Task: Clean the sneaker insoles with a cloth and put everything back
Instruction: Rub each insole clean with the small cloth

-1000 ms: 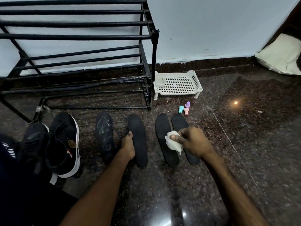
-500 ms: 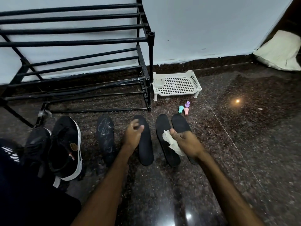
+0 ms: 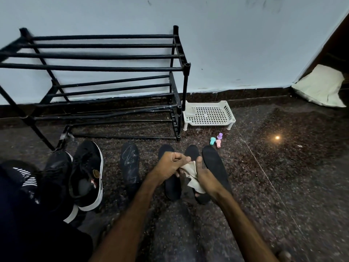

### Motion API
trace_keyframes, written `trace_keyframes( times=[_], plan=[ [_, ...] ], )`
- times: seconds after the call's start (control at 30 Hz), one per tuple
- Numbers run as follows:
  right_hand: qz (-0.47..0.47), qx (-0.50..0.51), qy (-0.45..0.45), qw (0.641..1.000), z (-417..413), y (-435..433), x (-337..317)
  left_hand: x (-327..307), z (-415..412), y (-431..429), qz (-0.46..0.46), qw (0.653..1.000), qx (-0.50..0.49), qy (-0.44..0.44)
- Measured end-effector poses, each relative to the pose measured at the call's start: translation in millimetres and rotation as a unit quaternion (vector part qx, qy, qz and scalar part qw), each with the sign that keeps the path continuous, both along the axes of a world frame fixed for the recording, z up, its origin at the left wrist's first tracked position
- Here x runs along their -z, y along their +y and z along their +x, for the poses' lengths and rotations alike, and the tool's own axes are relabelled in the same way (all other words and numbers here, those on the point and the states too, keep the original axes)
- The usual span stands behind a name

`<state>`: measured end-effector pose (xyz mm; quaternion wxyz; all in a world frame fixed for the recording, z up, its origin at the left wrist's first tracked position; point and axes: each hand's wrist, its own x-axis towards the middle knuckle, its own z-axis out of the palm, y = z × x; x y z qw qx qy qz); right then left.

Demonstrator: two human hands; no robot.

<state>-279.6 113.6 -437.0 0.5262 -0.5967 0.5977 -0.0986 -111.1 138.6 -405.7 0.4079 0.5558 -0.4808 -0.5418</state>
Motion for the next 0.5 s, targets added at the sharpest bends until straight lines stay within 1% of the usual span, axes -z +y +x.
trace_keyframes(
  times=[0.03, 0.1, 0.17, 0.2, 0.23, 0.3, 0.4, 0.47, 0.5],
  plan=[
    [0.012, 0.014, -0.009, 1.0, 2, 2, -6, 1, 2, 0, -0.003, 1.0, -0.01, -0.015],
    [0.007, 0.032, -0.032, 0.999, 6, 14, -28, 6, 4, 0, -0.012, 0.998, -0.046, -0.031],
    [-0.011, -0.01, -0.068, 0.998, 7, 19, -35, 8, 5, 0, -0.019, 0.996, -0.077, -0.028],
    [-0.019, -0.022, -0.095, 0.995, 7, 21, -36, 10, 4, -1, -0.02, 0.996, -0.085, -0.028],
    [-0.022, -0.026, -0.143, 0.989, 6, 25, -38, 11, 3, -2, -0.017, 0.995, -0.093, -0.037],
    [-0.04, -0.035, -0.198, 0.979, 3, 26, -32, 19, 4, -5, -0.004, 0.992, -0.111, -0.065],
    [-0.071, -0.055, -0.189, 0.978, -2, 26, -28, 31, 5, -6, 0.015, 0.988, -0.129, -0.083],
    [-0.092, -0.062, -0.168, 0.979, -4, 26, -27, 32, 8, -4, 0.049, 0.984, -0.148, -0.081],
    [-0.088, -0.051, -0.167, 0.981, -6, 27, -25, 36, 13, -3, 0.071, 0.979, -0.172, -0.079]
  ],
)
